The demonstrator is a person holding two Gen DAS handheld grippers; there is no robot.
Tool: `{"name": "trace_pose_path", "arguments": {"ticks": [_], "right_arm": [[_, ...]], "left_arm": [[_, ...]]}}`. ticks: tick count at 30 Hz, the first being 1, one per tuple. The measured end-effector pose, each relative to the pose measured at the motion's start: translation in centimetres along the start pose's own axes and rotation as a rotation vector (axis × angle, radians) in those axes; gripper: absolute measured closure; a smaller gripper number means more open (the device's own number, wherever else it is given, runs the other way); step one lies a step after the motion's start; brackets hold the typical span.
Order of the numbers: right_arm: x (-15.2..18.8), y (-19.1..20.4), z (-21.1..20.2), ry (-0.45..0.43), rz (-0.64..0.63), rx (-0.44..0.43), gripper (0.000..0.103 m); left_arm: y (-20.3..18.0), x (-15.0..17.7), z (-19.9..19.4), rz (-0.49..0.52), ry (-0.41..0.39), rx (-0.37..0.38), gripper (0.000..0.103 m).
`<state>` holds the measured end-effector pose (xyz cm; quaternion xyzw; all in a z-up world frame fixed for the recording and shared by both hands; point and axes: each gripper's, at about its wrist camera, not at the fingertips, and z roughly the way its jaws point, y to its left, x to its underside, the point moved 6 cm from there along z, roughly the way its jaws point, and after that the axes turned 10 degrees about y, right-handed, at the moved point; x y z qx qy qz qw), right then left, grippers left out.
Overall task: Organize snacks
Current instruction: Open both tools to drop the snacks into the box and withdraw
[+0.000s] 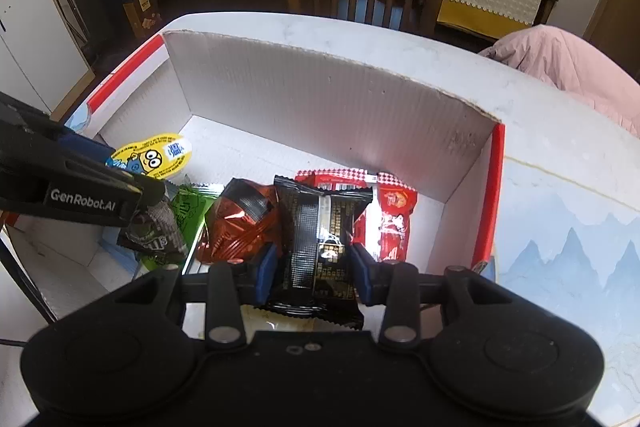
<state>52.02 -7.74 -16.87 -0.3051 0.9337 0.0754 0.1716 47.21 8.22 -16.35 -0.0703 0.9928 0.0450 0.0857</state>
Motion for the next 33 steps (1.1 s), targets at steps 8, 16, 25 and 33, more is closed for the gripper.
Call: {"name": "trace_pose_path", "arguments": {"ticks": [8,16,25,33], "right_arm": [[0.3,0.0,-0.1,-0.007,0.002,-0.002,0.063],[0.9,0.1,-1.4,-0.03,0.017,-0.005,0.059],[1.9,0.4,-4.8,-0.08,0.043,-0.019,0.043],[3.1,1.6,-9.0,-0.172,0.045,-0.016,0.02]], "left_arm": [[-0.4,0.5,0.2,0.003,0.001,0.018,0.051],[-0.4,1.4,-1.4,-0.01,-0.039,0.046,0.051],[-0.2,3.3,-4.4,-0.016,-0.102,0.083,0.047],[-0.1,5.7,-8.3,-0.007,-0.188,0.104,0.043]]}}
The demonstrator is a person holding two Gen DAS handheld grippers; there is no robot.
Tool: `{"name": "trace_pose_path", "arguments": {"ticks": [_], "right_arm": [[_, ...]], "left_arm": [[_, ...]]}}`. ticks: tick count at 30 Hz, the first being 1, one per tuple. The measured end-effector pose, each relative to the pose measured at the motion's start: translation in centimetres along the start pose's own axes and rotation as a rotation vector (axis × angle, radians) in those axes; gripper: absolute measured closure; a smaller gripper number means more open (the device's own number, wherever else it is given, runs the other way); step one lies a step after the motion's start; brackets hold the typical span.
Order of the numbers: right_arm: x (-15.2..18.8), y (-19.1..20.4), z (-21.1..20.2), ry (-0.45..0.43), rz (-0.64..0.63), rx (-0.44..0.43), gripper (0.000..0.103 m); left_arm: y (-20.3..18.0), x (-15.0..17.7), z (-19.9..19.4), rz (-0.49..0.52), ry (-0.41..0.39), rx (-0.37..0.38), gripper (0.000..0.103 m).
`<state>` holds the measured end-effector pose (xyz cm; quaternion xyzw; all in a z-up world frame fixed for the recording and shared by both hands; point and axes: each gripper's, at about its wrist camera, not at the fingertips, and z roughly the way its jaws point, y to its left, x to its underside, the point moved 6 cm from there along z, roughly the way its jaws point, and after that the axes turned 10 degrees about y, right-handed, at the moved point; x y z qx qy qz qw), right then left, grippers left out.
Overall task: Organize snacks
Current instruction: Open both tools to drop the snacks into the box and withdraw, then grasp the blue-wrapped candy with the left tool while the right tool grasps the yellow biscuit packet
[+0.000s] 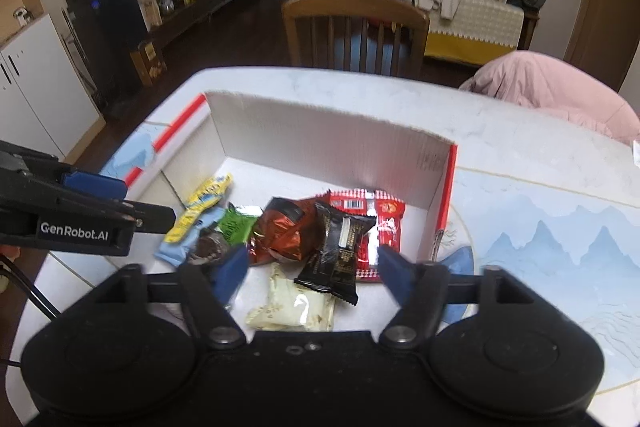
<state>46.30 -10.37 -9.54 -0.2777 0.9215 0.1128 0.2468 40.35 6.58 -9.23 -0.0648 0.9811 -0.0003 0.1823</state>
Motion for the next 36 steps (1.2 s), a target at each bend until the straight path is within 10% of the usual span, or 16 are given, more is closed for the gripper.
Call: {"name": "trace_pose_path", "arguments": {"ticks": [19,36], "right_arm": [[4.3,3.9,-7.8,-0.112,-0.026,-0.069,0.001],[9.6,6.4,-7.1,-0.077,-0.039,-0.086,0.0]], "left_arm": [[-0.4,6.8,-9.4,0.028,-0.223,0.081,0.03],[2.7,13.8,-10.1,-0.072,-0.254,0.13,0.018]]}}
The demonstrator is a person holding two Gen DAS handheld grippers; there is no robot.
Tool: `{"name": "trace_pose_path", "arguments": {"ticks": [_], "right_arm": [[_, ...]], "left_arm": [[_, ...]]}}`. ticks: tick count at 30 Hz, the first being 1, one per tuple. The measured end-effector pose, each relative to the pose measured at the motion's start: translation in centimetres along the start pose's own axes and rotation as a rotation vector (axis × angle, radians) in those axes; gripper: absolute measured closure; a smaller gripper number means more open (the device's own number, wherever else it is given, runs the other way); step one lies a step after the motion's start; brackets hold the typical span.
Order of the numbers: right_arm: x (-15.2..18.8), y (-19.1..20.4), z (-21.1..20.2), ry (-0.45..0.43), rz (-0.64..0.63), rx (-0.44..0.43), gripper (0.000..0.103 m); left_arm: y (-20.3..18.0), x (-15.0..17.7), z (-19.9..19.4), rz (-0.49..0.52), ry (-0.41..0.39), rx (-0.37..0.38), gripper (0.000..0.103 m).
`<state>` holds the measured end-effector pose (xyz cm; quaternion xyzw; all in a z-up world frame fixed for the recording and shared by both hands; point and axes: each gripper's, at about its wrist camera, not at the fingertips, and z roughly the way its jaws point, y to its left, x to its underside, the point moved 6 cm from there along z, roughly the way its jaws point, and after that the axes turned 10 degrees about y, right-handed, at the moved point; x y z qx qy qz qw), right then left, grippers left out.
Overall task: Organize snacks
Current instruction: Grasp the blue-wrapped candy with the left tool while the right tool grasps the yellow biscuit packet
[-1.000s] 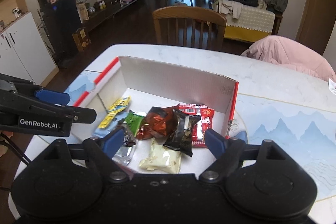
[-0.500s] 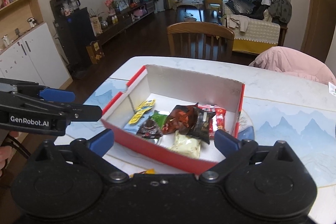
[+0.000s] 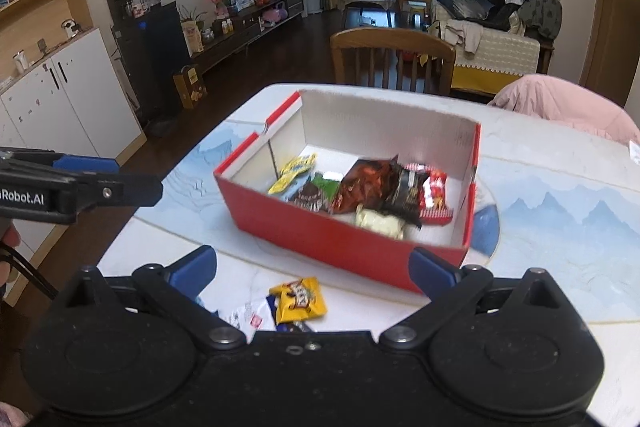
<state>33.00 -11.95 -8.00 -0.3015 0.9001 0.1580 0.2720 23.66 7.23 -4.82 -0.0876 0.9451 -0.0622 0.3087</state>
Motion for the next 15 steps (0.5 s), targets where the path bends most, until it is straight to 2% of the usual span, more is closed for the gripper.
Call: {"name": "trace_pose_path", "arguments": {"ticks": [3,6,15], "right_arm": [[1.3,0.1,1.2,0.03,0.001,-0.005,0.0],[2.3,0.2,2.5,0.065,-0.001,-0.003,0.0],[3.3,-0.6,6.2,0.149,0.033,-0.01,0.001]], "left_arm": [[1.1,1.3,1.1,-0.033,0.042,-0.029,0.018],[2.4,2.7,2.6,-0.072,0.104,-0.105,0.018],[4.4,5.3,6.0,-0.187,0.214,-0.136,0.018]]}}
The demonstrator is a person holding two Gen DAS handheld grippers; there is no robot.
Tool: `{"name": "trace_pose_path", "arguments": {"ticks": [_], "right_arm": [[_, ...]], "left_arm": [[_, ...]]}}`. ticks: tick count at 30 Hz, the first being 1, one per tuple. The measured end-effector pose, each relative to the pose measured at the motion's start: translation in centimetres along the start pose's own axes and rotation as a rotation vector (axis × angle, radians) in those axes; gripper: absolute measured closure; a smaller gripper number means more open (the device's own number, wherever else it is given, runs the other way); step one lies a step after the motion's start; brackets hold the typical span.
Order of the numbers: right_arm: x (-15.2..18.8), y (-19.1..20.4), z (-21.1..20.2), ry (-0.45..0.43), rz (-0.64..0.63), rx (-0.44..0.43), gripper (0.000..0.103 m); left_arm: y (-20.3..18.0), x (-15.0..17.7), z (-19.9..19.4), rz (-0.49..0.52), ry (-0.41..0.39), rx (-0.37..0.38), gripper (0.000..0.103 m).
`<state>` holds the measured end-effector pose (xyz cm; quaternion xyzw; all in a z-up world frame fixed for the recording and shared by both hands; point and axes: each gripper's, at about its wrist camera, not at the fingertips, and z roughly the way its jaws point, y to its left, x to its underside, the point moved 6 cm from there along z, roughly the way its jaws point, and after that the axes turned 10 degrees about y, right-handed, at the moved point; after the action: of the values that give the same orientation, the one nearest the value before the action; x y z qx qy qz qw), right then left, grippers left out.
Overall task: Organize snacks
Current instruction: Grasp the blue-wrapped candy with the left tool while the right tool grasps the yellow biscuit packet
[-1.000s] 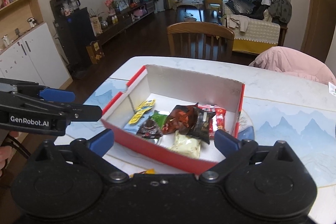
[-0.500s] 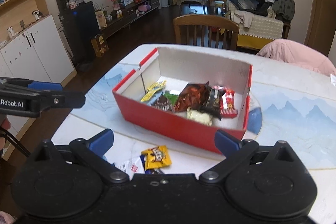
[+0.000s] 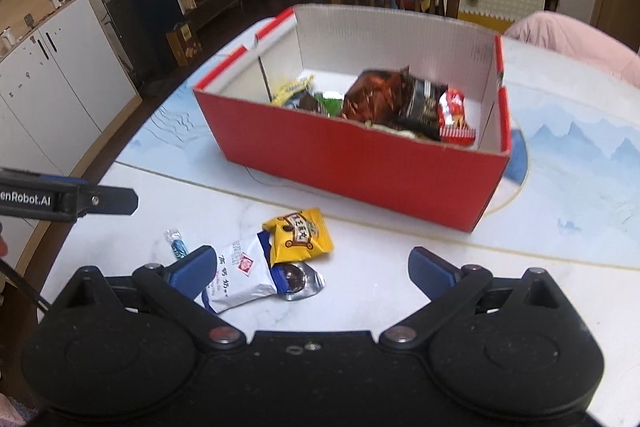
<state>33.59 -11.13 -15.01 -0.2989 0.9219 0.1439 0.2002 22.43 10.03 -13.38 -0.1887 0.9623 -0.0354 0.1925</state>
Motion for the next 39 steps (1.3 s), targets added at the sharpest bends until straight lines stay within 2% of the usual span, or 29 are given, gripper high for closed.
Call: {"name": "trace_pose_path", "arguments": {"ticks": [9,19,24,30,34,36,39], "right_arm": [[-0.9,-0.1,4.1,0.083,-0.029,0.003,0.012],[-2.4,0.3,7.8,0.137,-0.066,-0.014,0.027],[-2.6,0.5,8.8,0.162,-0.085,-0.021,0.042],[-2.6,0.9,9.2,0.164,-0.115,-0.006,0.05],[-2.6,0.9,9.0,0.154,-0.141,0.0,0.052],[-2.6,1.0,8.8,0.145,-0.153,0.001,0.055],[-2.7,1.0,8.6,0.138,-0.161,0.004,0.058]], "left_arm": [[1.6,1.3,3.6,-0.142,0.123,0.015,0.018],[2.5,1.5,4.5,-0.204,0.151,0.001,0.019],[2.6,1.4,4.6,-0.228,0.153,0.0,0.019],[2.6,1.1,5.0,-0.26,0.162,0.003,0.019],[2.4,1.0,5.6,-0.275,0.183,0.006,0.028],[2.1,1.1,6.0,-0.284,0.199,0.014,0.036],[1.8,1.2,6.6,-0.302,0.227,0.023,0.041]]}}
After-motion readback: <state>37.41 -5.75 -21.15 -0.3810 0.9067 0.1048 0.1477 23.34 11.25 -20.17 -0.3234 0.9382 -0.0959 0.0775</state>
